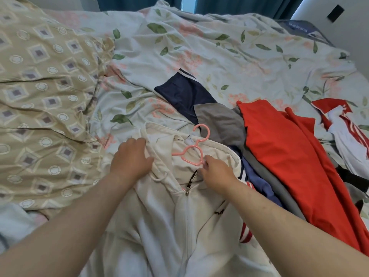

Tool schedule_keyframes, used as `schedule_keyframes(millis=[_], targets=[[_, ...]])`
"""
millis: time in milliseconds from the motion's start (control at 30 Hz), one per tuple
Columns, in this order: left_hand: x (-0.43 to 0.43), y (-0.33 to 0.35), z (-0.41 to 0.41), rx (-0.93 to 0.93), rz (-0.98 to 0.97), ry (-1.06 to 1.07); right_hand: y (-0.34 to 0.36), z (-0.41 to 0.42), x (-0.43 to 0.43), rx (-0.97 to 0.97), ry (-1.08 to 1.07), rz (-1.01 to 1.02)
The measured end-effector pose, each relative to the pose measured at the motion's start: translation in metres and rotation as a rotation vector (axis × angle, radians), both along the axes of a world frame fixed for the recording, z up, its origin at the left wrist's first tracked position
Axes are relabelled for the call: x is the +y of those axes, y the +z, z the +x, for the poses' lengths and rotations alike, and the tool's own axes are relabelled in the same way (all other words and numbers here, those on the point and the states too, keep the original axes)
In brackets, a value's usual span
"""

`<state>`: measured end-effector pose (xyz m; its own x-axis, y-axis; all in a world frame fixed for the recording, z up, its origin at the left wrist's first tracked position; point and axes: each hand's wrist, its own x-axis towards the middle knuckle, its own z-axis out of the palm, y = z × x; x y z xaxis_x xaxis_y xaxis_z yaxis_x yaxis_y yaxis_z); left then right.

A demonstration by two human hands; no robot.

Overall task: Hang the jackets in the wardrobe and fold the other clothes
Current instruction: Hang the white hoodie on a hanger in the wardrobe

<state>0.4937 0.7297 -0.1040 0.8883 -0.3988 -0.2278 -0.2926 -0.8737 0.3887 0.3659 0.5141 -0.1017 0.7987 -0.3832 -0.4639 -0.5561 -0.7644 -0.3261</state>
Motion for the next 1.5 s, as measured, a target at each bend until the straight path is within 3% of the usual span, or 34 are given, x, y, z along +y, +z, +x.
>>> schedule_keyframes(millis=[100, 200, 300, 433, 700, 933, 1067, 1233, 1400, 1500], targets=[[0.009, -0.012, 0.017, 0.225, 0.010, -0.085, -0.004, -0.001, 0.000, 0.039, 0.009, 0.049], [0.016, -0.008, 0.020, 0.265, -0.045, -0.135, 0.006, -0.016, 0.001, -0.127, -0.059, 0.224], [0.020, 0.016, 0.007, 0.276, -0.094, -0.152, 0.033, -0.040, -0.005, -0.201, -0.010, 0.219], [0.018, 0.082, -0.021, 0.207, -0.301, -0.128, 0.092, -0.069, -0.019, -0.375, -0.023, 0.256], [0.001, 0.240, -0.117, 0.012, -0.413, -0.322, 0.231, -0.136, -0.039, -0.502, 0.115, 0.334], [0.003, 0.371, -0.226, -0.164, -0.720, -0.121, 0.357, -0.222, -0.029, -0.608, 0.181, 0.374], [0.000, 0.455, -0.273, -0.186, -0.846, -0.127, 0.417, -0.251, -0.007, -0.662, 0.274, 0.370], [0.044, 0.520, -0.312, -0.259, -0.654, -0.038, 0.483, -0.270, 0.018, -0.720, 0.320, 0.418], [0.088, 0.577, -0.344, -0.336, -0.224, -0.111, 0.544, -0.276, 0.046, -0.723, 0.374, 0.425], [0.103, 0.605, -0.351, -0.386, -0.203, -0.086, 0.582, -0.277, 0.062, -0.757, 0.435, 0.356]])
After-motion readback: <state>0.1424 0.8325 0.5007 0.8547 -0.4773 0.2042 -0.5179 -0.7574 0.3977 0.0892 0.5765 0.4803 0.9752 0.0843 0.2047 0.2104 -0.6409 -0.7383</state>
